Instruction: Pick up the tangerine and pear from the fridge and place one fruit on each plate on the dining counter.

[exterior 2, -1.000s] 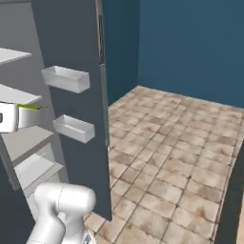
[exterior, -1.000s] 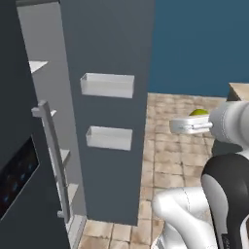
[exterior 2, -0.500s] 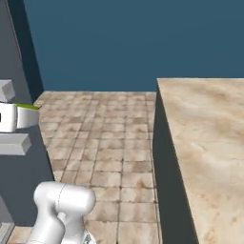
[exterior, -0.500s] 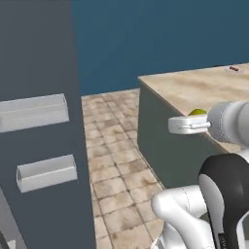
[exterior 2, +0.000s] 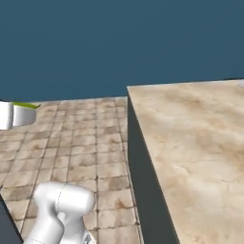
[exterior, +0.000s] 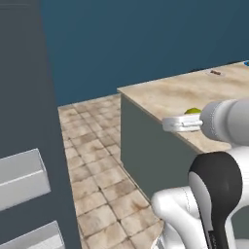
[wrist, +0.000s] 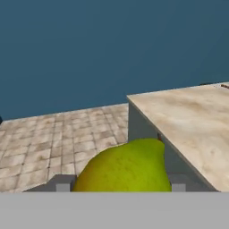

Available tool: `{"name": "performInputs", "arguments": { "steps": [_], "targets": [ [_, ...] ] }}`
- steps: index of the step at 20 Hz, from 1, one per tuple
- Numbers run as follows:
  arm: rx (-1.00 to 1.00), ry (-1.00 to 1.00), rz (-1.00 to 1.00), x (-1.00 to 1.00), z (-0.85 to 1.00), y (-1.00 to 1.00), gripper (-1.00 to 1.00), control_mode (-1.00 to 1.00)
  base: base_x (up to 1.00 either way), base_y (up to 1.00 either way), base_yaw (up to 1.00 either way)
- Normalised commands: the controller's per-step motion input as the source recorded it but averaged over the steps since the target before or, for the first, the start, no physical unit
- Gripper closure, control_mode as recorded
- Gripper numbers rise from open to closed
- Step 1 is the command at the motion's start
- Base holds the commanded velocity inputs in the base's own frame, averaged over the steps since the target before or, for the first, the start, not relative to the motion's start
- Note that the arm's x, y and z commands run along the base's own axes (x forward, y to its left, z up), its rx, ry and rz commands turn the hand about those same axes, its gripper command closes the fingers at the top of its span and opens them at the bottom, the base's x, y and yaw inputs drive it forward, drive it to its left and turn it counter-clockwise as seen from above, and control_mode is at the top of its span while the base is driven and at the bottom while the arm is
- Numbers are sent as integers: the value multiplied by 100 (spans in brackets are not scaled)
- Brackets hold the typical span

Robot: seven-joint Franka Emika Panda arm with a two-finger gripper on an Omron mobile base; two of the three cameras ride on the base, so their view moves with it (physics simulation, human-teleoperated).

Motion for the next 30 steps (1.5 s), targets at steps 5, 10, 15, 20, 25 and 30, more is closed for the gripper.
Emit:
{"name": "performInputs", "arguments": {
  "steps": [5,10,15,20,25,30],
  "targets": [
    [0,0,0,0,0,0,100,100,100,-41,-1],
    [0,0,0,0,0,0,100,100,100,-29,0],
    [0,0,0,0,0,0,100,100,100,5,-19],
    [0,0,0,0,0,0,100,100,100,38,-38],
    [0,0,0,0,0,0,100,100,90,75,-41],
    [0,0,0,0,0,0,100,100,81,100,-18]
  ]
}}
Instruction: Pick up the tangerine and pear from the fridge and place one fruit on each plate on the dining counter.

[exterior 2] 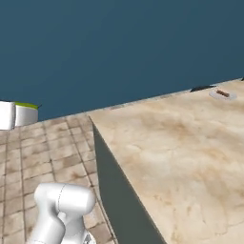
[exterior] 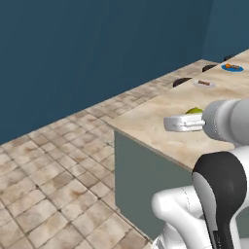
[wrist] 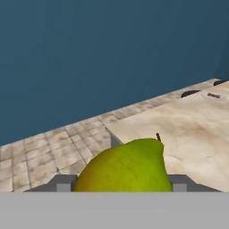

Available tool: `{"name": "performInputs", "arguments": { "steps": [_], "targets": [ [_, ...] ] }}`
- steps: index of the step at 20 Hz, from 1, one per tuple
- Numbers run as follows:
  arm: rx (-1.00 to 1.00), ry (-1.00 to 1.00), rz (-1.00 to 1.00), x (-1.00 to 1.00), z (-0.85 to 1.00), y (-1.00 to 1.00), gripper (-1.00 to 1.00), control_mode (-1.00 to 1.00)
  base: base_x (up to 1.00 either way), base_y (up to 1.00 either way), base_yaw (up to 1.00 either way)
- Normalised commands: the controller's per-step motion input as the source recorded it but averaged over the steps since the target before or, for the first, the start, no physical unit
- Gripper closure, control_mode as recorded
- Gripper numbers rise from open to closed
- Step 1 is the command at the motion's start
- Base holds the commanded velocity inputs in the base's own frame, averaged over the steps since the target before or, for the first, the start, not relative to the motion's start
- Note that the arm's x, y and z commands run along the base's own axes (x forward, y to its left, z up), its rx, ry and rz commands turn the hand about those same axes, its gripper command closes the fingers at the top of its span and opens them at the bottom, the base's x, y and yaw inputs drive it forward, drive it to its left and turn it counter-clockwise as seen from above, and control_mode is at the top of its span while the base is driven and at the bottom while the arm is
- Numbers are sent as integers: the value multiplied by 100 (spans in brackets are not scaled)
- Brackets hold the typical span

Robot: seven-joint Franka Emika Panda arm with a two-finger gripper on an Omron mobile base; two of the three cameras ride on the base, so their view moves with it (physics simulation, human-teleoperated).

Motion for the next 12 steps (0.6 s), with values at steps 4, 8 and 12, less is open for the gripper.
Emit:
{"name": "performInputs", "arguments": {
  "steps": [4,8,12],
  "targets": [
    [0,0,0,0,0,0,100,100,92,100,-23],
    [0,0,0,0,0,0,100,100,86,100,-27],
    [0,0,0,0,0,0,100,100,71,100,-40]
  ]
}}
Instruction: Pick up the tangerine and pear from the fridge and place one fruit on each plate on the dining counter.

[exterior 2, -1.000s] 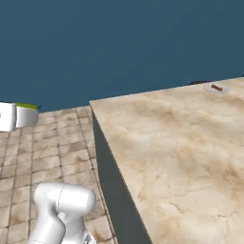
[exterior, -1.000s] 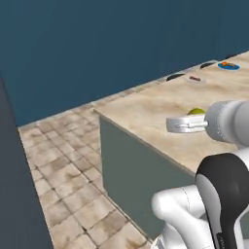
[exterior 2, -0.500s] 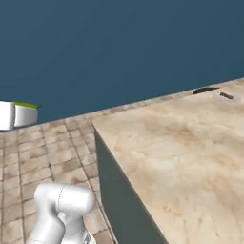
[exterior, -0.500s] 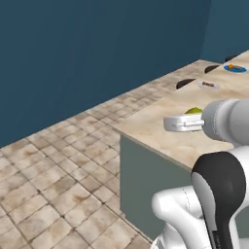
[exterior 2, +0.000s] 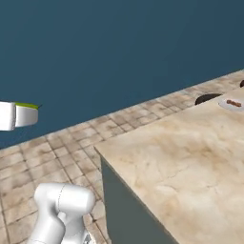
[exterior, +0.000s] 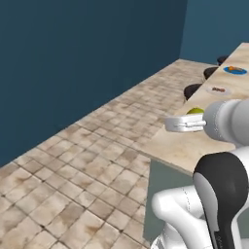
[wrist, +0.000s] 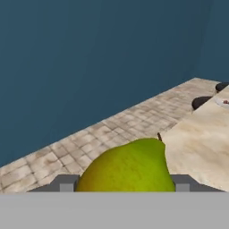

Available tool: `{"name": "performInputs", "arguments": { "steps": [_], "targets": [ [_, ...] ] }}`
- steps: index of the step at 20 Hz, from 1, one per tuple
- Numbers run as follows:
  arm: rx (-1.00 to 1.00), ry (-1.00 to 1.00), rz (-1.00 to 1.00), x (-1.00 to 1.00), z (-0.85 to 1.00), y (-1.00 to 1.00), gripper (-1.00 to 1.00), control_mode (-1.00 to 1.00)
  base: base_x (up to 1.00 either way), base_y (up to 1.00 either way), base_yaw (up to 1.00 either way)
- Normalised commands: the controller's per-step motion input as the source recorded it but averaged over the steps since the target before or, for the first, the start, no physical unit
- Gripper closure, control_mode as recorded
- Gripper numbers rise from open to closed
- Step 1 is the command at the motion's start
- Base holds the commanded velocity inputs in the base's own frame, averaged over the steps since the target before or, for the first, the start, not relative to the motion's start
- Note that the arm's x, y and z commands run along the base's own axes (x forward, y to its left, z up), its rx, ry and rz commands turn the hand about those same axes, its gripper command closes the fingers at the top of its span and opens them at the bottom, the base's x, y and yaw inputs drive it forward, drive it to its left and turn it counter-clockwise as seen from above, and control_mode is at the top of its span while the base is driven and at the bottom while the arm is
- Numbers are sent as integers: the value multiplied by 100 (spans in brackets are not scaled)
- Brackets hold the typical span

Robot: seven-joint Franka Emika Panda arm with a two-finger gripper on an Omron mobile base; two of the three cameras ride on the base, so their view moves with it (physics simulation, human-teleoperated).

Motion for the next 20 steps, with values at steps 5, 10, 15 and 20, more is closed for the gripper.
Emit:
{"name": "performInputs", "arguments": {
  "steps": [5,10,15,20],
  "targets": [
    [0,0,0,0,0,0,100,100,62,100,-42],
    [0,0,0,0,0,0,100,100,59,100,-41],
    [0,0,0,0,0,0,100,100,58,100,-42],
    [0,0,0,0,0,0,100,100,47,96,-46]
  ]
}}
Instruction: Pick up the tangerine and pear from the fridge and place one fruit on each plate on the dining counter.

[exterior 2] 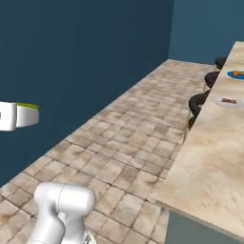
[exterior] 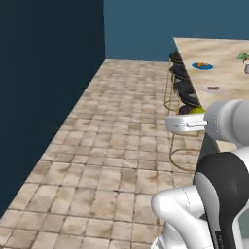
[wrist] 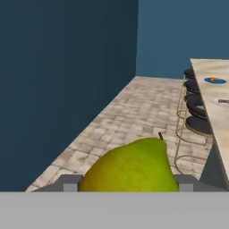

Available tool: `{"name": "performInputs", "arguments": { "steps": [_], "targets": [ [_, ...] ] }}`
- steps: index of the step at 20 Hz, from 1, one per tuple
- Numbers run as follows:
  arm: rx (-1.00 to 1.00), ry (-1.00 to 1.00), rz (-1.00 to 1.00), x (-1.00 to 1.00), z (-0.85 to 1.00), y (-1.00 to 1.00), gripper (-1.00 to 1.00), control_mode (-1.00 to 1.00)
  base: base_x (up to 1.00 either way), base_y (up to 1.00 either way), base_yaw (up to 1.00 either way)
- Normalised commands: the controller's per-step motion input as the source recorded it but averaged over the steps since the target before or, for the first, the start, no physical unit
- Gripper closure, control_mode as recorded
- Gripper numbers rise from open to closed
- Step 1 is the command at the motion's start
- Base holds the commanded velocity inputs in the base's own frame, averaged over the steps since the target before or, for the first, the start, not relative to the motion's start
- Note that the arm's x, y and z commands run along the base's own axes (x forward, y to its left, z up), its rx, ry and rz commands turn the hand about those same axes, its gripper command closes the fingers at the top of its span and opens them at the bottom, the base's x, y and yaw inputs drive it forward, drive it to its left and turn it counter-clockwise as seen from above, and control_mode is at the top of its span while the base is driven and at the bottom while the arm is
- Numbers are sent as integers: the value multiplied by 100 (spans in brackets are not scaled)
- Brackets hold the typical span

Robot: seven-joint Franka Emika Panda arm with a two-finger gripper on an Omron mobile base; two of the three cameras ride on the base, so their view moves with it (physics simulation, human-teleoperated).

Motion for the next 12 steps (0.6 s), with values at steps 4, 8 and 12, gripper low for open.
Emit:
{"name": "performInputs", "arguments": {
  "steps": [4,8,12],
  "targets": [
    [0,0,0,0,0,0,100,100,45,87,-52],
    [0,0,0,0,0,0,100,100,46,78,-57],
    [0,0,0,0,0,0,100,100,44,70,-61]
  ]
}}
